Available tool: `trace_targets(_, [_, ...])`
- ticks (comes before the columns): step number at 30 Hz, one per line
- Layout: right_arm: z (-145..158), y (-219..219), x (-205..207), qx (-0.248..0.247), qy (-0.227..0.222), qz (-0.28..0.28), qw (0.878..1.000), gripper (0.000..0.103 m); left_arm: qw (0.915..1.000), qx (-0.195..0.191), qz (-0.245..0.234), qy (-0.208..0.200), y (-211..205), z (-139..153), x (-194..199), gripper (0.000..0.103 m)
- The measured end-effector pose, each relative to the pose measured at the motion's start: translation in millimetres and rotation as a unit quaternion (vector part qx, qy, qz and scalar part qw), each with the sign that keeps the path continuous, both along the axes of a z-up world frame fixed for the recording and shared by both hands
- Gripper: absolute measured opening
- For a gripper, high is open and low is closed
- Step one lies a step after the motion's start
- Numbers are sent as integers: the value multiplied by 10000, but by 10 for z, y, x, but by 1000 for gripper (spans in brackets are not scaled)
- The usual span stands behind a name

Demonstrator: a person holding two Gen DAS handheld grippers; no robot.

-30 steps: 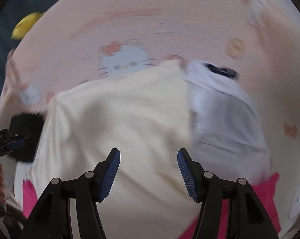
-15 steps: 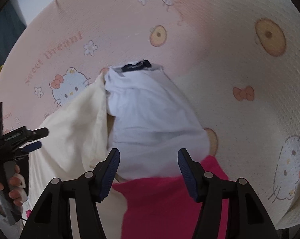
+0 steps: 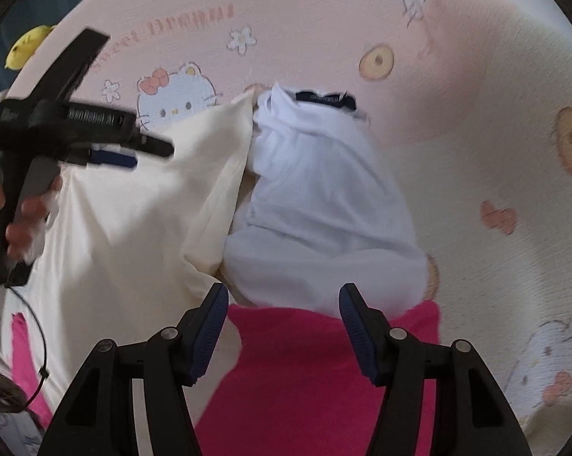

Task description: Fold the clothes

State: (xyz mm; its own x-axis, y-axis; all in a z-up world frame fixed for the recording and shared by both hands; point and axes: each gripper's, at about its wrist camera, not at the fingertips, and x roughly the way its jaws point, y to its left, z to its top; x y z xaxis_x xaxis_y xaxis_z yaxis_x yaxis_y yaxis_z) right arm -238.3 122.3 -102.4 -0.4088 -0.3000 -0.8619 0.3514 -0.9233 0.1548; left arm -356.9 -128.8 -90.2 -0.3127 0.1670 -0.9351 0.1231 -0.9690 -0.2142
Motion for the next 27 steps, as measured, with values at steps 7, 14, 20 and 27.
trace_targets(7, [-31,-110,-406,247,-379,34,9990,60,9997,58,-79,-242,-83,-70,-749,74])
trace_targets(14, [-28,-203,-646,313,-606,66,9976,60,9987,-463,-202,-67,99,-3,-1192,74])
trace_targets(20, [-132,-430,-674,701,-1036,384,9914,60,9903,-1064,-874,-174,461,-100,-1409,74])
trace_targets(27, [-117,-684,-673,761,-1455,856,9827,60,9870,-1054,-1064,-589,623,-359,-1611,74])
